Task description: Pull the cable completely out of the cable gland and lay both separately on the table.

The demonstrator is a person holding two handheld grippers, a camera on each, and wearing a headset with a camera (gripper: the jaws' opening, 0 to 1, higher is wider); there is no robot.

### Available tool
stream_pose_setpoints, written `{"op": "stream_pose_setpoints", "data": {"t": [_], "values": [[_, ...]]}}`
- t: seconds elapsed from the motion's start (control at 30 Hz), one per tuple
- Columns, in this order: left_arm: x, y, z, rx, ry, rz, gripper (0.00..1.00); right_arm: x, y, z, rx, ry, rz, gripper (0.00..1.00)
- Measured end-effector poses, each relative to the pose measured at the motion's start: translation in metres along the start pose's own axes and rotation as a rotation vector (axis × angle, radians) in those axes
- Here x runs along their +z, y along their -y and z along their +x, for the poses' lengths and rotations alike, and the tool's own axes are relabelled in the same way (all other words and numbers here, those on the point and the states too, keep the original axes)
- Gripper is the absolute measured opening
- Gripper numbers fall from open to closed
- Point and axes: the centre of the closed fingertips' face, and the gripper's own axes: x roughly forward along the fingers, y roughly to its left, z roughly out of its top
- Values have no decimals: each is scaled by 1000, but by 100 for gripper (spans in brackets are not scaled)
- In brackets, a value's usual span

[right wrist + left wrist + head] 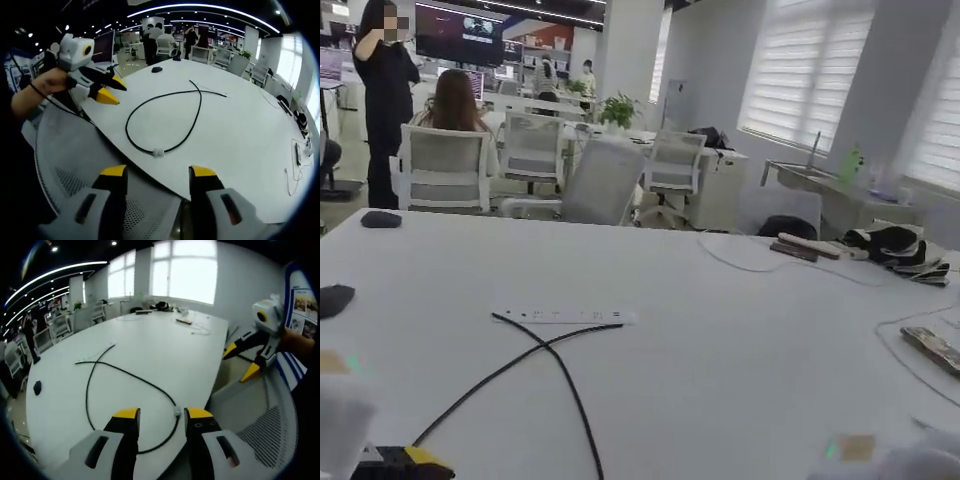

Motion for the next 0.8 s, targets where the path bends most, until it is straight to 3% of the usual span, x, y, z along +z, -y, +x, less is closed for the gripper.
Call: {"op": "stream_pose_setpoints", "data": {"t": [0.13,0.27,0.33,0.43,0.5,0.73,0.77,0.8], "values": [[-2,7,19,-26,-25,-4,34,4,0,-2,-3,23,8,50],[-15,6,41,-27,-100,35,38,4,-1,-3,-8,38,19,50],[-26,14,54,-93,-157,60,34,1,-1,-4,-8,46,35,50],[-34,14,75,-128,-180,46,35,-2,-1,-5,-9,46,41,49],[-46,21,88,-166,-236,41,34,-2,1,-7,-15,54,52,48],[-67,40,130,-192,-265,26,31,-5,5,-9,-19,63,74,46],[-80,41,134,-181,-329,16,33,-6,5,-10,-20,63,78,47],[-87,42,137,-179,-362,18,35,-7,7,-10,-27,65,83,47]]}}
